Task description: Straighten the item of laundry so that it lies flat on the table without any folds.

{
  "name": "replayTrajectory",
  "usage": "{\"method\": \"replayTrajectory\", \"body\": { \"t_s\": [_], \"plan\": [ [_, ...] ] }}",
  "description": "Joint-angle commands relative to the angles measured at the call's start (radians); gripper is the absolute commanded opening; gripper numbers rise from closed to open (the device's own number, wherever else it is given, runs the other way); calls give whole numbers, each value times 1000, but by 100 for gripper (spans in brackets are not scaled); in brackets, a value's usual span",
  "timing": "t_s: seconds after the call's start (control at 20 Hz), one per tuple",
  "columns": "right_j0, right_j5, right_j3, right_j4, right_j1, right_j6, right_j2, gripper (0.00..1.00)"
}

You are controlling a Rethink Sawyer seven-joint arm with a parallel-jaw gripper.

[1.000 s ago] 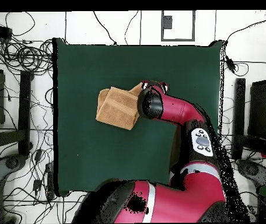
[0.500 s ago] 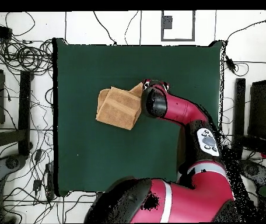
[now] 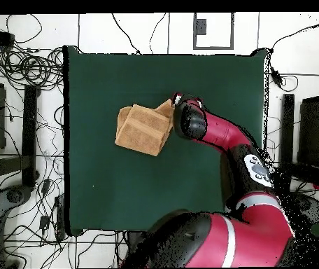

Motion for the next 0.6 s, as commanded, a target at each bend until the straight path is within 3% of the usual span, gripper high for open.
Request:
{"method": "replayTrajectory", "body": {
  "t_s": [0.05,0.25,0.6],
  "plan": [
    [-25,106,125,24,64,117,204,100],
    [-10,95,147,30,45,148,197,100],
    [99,118,186,89,-38,245,91,100]
  ]
}}
